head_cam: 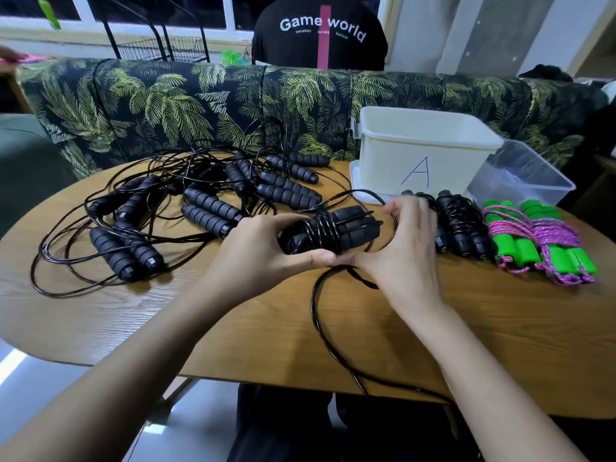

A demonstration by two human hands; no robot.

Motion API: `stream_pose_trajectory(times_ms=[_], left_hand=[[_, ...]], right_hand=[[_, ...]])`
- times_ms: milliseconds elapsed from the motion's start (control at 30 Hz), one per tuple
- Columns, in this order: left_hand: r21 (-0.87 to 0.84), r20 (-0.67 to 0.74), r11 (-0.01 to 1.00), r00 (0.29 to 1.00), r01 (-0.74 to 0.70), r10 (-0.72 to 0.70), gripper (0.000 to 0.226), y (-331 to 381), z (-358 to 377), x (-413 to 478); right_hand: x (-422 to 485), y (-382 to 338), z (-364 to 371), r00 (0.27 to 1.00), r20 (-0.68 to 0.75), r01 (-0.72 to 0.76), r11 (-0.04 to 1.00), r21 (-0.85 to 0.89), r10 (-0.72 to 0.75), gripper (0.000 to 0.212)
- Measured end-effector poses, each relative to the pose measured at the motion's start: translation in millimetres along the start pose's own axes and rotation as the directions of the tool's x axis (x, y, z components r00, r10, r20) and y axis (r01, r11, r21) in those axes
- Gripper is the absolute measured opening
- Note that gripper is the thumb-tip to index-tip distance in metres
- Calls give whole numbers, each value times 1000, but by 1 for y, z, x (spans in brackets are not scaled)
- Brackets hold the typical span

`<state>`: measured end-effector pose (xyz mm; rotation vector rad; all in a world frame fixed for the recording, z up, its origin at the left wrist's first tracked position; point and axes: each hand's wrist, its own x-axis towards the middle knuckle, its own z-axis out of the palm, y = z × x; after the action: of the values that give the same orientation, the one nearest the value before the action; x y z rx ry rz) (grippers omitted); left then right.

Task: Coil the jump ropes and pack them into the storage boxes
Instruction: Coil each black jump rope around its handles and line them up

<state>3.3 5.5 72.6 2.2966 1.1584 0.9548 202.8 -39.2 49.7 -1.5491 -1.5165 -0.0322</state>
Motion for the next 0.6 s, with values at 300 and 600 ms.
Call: stream_pose_trajectory(times_ms=[300,600], left_hand=[[-444,243,845,948,297,-206,87,4,-4,9],[-680,484,514,847,522,-220,50,7,84,2]], right_hand=[[24,15,-22,730,419,581,813,37,-540,75],[34,26,-10,947,285,-239,913,331,144,57]])
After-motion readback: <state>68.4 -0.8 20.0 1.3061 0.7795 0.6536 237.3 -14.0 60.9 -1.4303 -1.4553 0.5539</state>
